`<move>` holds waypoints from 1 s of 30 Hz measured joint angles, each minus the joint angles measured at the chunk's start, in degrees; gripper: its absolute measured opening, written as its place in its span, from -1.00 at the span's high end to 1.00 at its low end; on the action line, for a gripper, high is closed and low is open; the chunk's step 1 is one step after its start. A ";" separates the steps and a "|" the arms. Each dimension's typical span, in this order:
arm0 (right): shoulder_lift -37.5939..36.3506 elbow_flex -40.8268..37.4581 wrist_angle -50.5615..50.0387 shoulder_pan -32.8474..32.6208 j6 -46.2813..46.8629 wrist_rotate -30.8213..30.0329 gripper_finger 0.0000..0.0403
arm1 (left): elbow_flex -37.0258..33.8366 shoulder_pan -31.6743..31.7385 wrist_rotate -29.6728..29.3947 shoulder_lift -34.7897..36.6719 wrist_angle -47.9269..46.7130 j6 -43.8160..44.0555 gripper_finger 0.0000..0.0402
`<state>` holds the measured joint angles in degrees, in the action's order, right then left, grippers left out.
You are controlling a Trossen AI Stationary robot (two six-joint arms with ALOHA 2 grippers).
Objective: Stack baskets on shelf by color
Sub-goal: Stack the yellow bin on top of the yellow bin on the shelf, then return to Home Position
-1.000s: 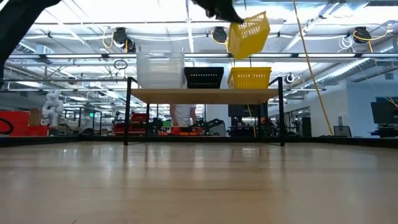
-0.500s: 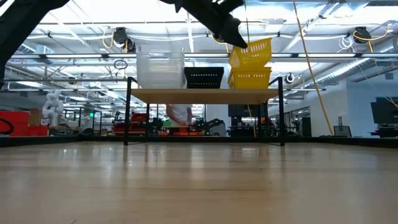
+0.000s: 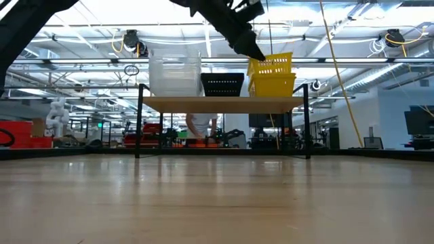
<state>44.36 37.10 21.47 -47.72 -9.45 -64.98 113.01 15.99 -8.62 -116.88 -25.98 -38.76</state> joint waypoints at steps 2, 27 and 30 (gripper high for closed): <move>0.00 0.00 0.12 0.00 -0.29 0.01 0.57 | 0.01 0.11 0.38 -0.09 0.00 -0.21 0.96; 0.00 0.00 0.17 0.00 -2.29 -0.01 0.57 | 0.02 -3.76 1.32 1.87 -2.35 17.32 0.58; 0.02 0.00 0.68 0.14 -4.25 0.02 0.57 | 0.02 -5.34 -0.86 6.09 -4.33 18.27 0.58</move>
<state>44.38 37.10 22.15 -47.58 -13.70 -64.96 113.03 10.66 -9.48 -110.79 -30.32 -20.49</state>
